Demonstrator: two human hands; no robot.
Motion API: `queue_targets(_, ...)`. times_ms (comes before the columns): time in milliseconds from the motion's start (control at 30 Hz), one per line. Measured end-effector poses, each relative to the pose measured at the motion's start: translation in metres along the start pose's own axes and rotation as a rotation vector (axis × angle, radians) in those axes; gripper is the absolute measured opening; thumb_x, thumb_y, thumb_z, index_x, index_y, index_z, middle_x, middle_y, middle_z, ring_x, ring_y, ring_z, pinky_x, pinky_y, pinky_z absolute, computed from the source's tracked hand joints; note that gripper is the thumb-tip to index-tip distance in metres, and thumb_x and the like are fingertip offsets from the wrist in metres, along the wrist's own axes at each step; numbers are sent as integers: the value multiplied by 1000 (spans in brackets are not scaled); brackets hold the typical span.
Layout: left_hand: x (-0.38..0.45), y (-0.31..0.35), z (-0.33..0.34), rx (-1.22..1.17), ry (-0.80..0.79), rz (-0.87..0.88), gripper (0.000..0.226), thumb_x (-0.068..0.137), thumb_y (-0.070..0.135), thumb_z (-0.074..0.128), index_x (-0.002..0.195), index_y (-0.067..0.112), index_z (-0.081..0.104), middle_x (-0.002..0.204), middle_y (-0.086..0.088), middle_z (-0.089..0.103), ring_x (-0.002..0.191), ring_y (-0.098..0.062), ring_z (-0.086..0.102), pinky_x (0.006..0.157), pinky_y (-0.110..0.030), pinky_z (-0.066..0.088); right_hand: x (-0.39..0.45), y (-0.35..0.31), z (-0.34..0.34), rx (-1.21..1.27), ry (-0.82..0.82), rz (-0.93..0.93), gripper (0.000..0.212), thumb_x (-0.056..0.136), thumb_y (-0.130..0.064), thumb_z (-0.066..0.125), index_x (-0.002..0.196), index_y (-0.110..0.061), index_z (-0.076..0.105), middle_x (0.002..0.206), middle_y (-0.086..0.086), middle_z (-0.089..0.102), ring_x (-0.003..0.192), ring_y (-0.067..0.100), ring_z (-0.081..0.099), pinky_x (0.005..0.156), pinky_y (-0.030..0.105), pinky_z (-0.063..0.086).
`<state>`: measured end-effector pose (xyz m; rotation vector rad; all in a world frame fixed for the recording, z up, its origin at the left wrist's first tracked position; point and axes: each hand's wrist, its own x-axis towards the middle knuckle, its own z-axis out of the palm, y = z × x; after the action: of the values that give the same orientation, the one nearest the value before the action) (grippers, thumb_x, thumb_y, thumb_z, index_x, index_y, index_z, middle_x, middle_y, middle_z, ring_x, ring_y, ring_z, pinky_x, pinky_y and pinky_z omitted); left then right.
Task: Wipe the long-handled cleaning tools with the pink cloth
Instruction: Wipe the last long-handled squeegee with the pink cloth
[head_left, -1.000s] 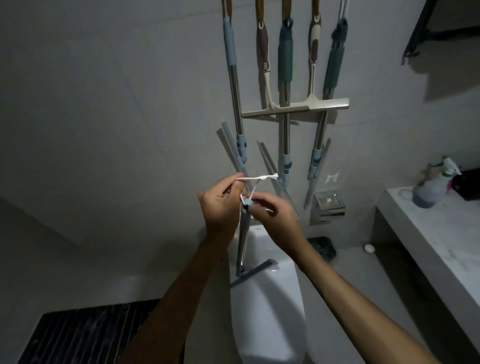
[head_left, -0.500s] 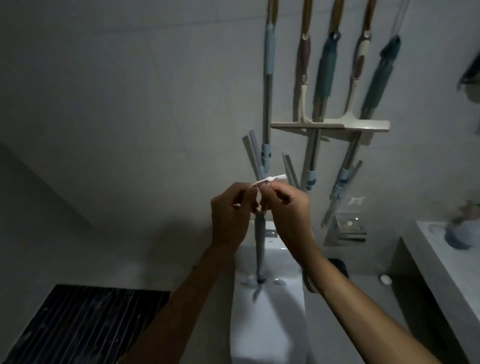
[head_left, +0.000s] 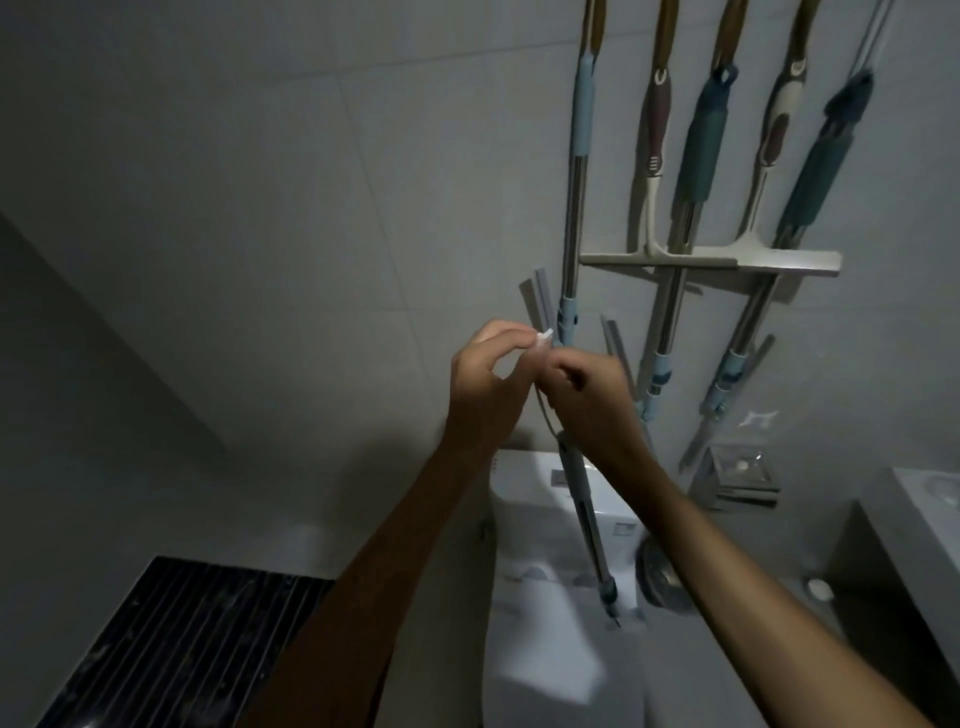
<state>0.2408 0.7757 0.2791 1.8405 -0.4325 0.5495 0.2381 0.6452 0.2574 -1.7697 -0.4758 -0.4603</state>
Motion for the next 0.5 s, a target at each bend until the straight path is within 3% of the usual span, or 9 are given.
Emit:
queue_targets(100,8,-5,2,-19,-1,52,12,94,1,61,90,-1,72,92,-9,68,90,-18,65,82,-31,55,2,3,6,-8,20,65,31,104,-13,52,75,-5,59,66,3,55,62,14,55,59,29,49)
queue_targets(267,18,-8,9,49,56,185,12,91,-5,63,86,0,73,88,-3,70,86,-12,66,79,-23,52,10,5,12,-10,106,15,24,104,-16,46,109,-13,69,107,3,67,105,15,63,89,34,54)
queue_targets(367,19,-16,8,95,97,307,14,86,-9,64,83,0,74,87,-4,72,91,-3,63,83,-26,53,16,12,10,-131,162,-112,29,102,-20,45,103,-11,73,99,4,71,99,19,63,88,36,49)
queue_targets(500,21,-21,8,51,56,335,20,84,-14,64,82,2,76,89,-6,75,107,0,62,99,-36,49,17,25,16,-239,235,-198,37,100,-21,40,98,-5,73,92,9,69,92,26,60,85,35,45)
